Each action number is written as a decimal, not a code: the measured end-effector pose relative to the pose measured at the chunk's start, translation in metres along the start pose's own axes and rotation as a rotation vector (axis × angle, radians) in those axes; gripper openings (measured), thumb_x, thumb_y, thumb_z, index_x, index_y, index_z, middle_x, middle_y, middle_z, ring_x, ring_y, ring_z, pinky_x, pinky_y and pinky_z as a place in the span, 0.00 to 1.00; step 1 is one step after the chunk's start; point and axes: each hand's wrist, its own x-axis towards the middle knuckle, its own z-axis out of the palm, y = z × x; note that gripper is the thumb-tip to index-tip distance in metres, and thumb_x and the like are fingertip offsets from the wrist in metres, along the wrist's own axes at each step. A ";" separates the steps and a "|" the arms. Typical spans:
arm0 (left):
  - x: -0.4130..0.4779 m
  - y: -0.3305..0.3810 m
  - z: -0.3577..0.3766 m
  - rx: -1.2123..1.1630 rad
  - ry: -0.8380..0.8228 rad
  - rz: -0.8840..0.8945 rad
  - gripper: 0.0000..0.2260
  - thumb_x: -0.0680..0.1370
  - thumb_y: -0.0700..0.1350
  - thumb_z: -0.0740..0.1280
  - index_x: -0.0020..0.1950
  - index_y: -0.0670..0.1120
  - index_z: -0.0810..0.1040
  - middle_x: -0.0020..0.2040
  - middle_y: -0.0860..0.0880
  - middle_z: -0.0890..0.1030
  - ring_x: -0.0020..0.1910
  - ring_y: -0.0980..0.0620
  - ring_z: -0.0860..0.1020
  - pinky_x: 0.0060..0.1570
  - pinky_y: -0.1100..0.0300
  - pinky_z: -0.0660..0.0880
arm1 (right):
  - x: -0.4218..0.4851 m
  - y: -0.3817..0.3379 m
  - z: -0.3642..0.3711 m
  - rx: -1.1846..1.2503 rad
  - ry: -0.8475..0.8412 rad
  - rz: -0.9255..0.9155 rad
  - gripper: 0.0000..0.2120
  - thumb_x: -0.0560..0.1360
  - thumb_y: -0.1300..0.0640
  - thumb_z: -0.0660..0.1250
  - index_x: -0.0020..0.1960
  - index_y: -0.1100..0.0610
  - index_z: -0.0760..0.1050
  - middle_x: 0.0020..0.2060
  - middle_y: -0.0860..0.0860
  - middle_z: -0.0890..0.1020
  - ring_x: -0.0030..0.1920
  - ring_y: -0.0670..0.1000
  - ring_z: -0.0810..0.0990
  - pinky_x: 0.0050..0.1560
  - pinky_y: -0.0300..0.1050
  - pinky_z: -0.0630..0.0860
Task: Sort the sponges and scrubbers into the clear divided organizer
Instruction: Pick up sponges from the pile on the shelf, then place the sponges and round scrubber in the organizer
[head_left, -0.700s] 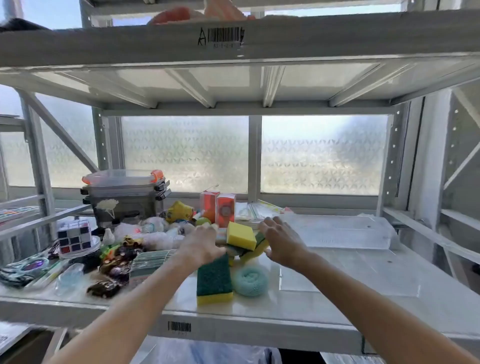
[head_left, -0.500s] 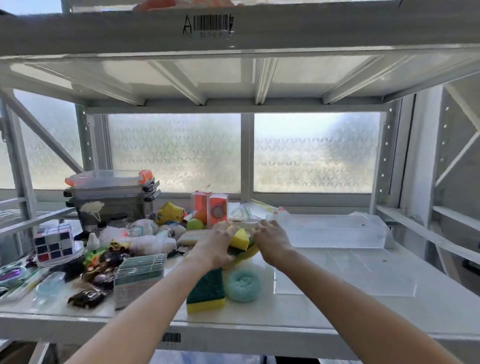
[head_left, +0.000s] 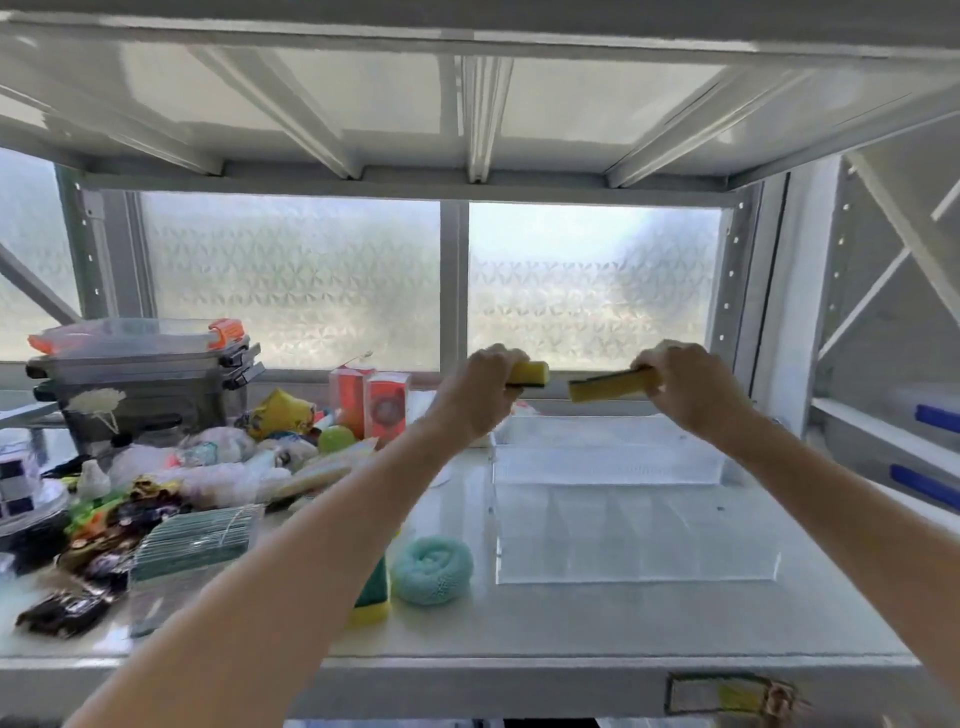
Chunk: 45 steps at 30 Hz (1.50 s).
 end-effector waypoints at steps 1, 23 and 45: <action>0.004 0.006 0.014 0.006 -0.060 -0.006 0.13 0.76 0.41 0.67 0.60 0.44 0.77 0.56 0.44 0.80 0.55 0.43 0.80 0.53 0.51 0.76 | -0.002 0.014 0.004 0.013 -0.052 0.044 0.11 0.70 0.64 0.66 0.48 0.53 0.81 0.42 0.53 0.82 0.41 0.57 0.81 0.45 0.53 0.80; -0.121 -0.077 -0.077 0.170 -0.701 -0.513 0.27 0.75 0.59 0.65 0.69 0.45 0.71 0.64 0.47 0.76 0.60 0.48 0.75 0.59 0.56 0.71 | -0.077 -0.189 0.018 0.443 -0.604 -0.410 0.24 0.73 0.50 0.69 0.66 0.56 0.70 0.63 0.55 0.75 0.63 0.55 0.73 0.64 0.49 0.70; -0.127 -0.052 -0.075 -0.244 -0.461 -0.469 0.42 0.60 0.67 0.74 0.69 0.51 0.67 0.58 0.53 0.77 0.51 0.55 0.76 0.47 0.65 0.73 | -0.076 -0.082 -0.006 0.585 -0.298 -0.128 0.06 0.74 0.58 0.67 0.44 0.55 0.83 0.37 0.51 0.84 0.39 0.52 0.82 0.46 0.48 0.79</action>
